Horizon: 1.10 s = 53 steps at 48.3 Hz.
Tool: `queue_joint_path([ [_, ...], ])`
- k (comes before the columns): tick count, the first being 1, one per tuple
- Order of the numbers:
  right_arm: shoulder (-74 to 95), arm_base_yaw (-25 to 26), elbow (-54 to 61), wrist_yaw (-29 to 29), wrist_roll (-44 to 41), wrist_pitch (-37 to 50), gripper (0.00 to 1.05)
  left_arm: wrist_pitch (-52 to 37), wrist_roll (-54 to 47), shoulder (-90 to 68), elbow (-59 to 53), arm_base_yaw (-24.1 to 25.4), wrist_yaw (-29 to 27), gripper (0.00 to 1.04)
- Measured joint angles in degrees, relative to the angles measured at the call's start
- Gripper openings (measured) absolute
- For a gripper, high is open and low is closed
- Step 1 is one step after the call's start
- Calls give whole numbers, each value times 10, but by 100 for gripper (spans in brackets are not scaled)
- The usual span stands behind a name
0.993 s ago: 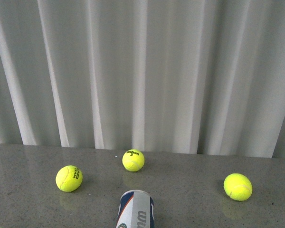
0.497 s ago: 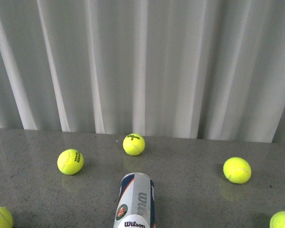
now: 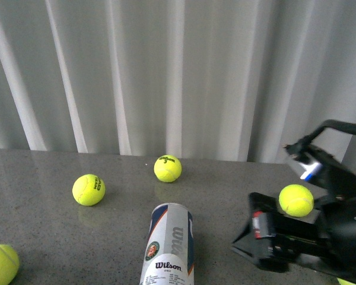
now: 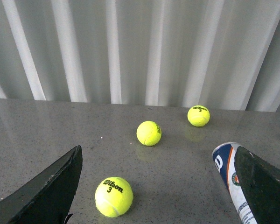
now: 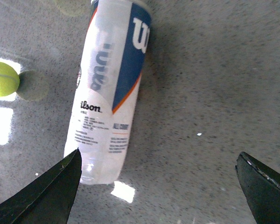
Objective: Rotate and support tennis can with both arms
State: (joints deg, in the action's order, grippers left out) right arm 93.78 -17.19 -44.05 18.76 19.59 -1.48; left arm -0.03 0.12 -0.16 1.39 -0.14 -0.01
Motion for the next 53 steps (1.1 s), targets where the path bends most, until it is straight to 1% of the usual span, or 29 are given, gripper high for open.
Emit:
queue_joint_path([
  [5,47,-26,-33,-13,27,0,98,0,0,0,0,0,0,98],
  [11,93,-54,-66,-16,50,2,98,0,0,0,0,0,0,98],
  [22,148,-87,-117,-15,67,2,98,0,0,0,0,0,0,98],
  [33,236,-90,-188,-17,83,2,98,0,0,0,0,0,0,98],
  [47,288,-103,-218,6,83,18,98,0,0,0,0,0,0,98],
  [53,300,-109,-228,7,83,20,98,0,0,0,0,0,0,98],
])
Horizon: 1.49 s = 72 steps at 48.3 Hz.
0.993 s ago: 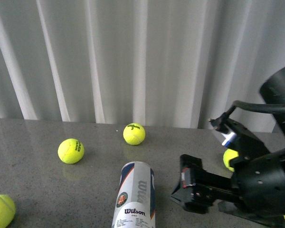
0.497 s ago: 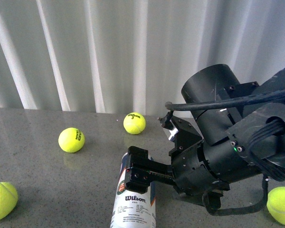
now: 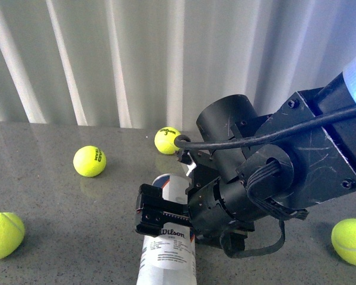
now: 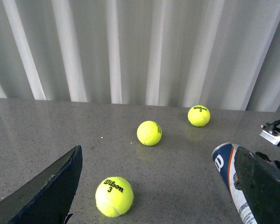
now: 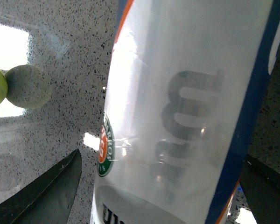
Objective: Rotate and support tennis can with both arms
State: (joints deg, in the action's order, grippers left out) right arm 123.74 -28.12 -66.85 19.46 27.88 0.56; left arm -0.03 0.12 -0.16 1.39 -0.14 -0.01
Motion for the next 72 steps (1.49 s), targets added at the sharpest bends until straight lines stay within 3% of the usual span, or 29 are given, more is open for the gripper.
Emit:
queue_joint_path([
  [8,14,-1,-7,2,0,1,95,0,0,0,0,0,0,98],
  [16,15,6,-3,0,-12,9,67,0,0,0,0,0,0,98],
  [22,4,12,9,1,-35,7,56,0,0,0,0,0,0,98],
  [29,-24,25,33,-14,-123,-15,42,0,0,0,0,0,0,98],
  [42,-80,49,91,-60,-404,-27,25,0,0,0,0,0,0,98],
  [51,-92,62,120,-47,-692,5,16,0,0,0,0,0,0,98],
  [63,-75,70,122,-21,-967,41,9,0,0,0,0,0,0,98],
  [72,-44,80,96,-30,-1106,75,6,0,0,0,0,0,0,98],
])
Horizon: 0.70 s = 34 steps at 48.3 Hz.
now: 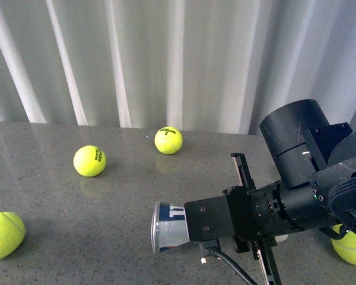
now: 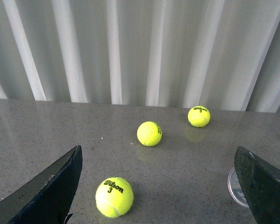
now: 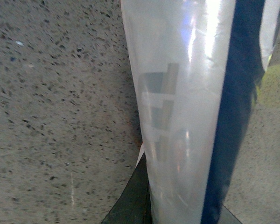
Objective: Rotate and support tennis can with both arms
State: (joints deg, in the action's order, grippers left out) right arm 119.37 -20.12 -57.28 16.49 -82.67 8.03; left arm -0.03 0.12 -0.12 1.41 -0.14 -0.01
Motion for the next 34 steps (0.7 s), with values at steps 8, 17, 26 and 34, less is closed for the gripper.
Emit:
queue_joint_path([
  [8,8,3,-9,-6,-23,-3,19,0,0,0,0,0,0,98],
  [17,9,2,-5,1,33,-10,56,0,0,0,0,0,0,98],
  [26,5,2,1,9,63,-9,82,0,0,0,0,0,0,98],
  [34,-16,-1,1,22,102,-17,97,0,0,0,0,0,0,98],
])
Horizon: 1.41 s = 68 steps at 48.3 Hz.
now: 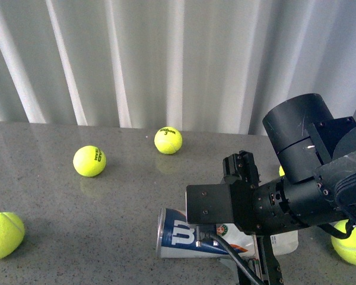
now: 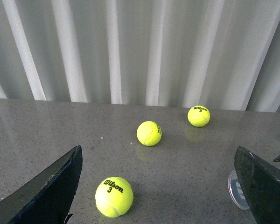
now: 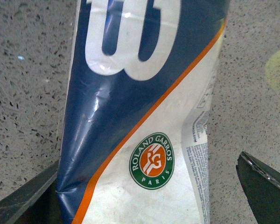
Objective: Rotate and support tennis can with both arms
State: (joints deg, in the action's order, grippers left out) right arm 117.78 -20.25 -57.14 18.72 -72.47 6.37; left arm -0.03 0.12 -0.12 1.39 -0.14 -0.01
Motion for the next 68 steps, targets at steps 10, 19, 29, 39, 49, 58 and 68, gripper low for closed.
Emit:
queue_joint_path([
  [10,-28,-4,0,18,51,-7,98,0,0,0,0,0,0,98],
  [19,-81,-1,5,42,129,7,98,0,0,0,0,0,0,98],
  [29,-228,49,56,46,386,43,98,0,0,0,0,0,0,98],
  [39,-366,137,137,44,621,44,98,0,0,0,0,0,0,98],
  [49,-516,238,231,62,758,3,98,0,0,0,0,0,0,98],
  [58,-619,289,296,89,783,-29,98,0,0,0,0,0,0,98],
  [68,-727,345,357,67,777,-46,98,0,0,0,0,0,0,98],
])
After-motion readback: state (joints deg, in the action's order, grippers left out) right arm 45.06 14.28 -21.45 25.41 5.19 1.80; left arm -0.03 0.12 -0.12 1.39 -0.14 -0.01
